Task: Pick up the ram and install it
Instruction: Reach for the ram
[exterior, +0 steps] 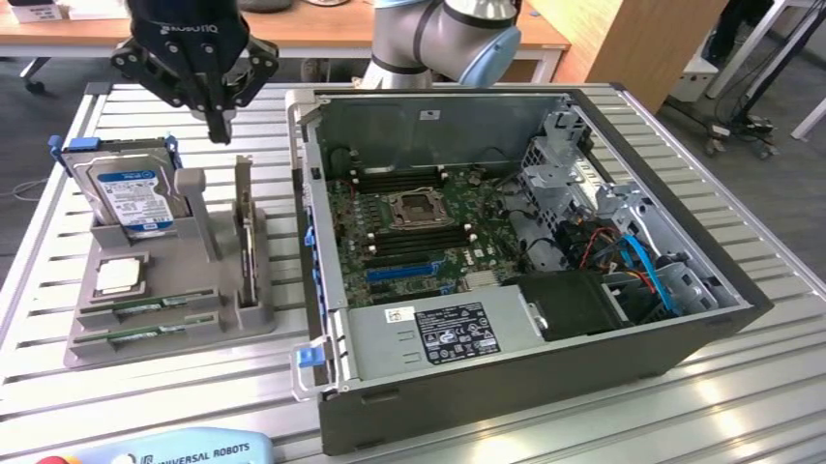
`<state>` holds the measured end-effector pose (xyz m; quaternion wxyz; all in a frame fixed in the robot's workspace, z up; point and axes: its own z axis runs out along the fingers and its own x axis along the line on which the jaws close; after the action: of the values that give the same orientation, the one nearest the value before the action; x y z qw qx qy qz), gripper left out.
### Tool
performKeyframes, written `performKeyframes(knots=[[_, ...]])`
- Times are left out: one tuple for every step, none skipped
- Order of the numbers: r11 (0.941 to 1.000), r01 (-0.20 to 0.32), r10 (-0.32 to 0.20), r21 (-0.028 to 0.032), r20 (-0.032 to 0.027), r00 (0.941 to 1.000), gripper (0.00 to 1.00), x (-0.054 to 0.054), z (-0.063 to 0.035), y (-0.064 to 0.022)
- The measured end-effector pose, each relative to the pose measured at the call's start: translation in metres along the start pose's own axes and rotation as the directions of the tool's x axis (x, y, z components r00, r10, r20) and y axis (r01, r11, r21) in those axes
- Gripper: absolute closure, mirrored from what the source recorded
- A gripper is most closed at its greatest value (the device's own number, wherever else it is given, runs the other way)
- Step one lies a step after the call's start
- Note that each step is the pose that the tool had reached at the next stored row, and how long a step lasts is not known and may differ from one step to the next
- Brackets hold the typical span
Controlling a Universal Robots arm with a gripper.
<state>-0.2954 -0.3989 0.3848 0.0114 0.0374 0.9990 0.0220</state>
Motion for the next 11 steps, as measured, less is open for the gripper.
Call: performKeyframes(knots=[[1.0000,0.000,0.000,-0.0001,0.0000,1.0000,0.90,0.002,0.0001,-0.0001],[1.0000,0.000,0.000,0.0000,-0.0001,1.0000,0.90,0.004,0.0002,-0.0003],[1.0000,0.000,0.000,0.0000,-0.0002,1.0000,0.90,0.006,0.0003,-0.0004],[1.0000,0.000,0.000,0.0000,-0.0003,1.0000,0.90,0.008,0.0003,-0.0006],[1.0000,0.000,0.000,0.0000,-0.0004,1.0000,0.90,0.010,0.0005,-0.0007],[1.0000,0.000,0.000,0.0000,-0.0005,1.0000,0.90,0.012,0.0005,-0.0009],[1.0000,0.000,0.000,0.0000,-0.0007,1.0000,0.90,0.014,0.0006,-0.0010],[1.0000,0.000,0.000,0.0000,-0.0008,1.0000,0.90,0.016,0.0007,-0.0012],[1.0000,0.000,0.000,0.0001,-0.0009,1.0000,0.90,0.018,0.0008,-0.0014],[1.0000,0.000,0.000,0.0000,-0.0011,1.0000,0.90,0.020,0.0009,-0.0015],[1.0000,0.000,0.000,0.0001,-0.0012,1.0000,0.90,0.022,0.0010,-0.0017]])
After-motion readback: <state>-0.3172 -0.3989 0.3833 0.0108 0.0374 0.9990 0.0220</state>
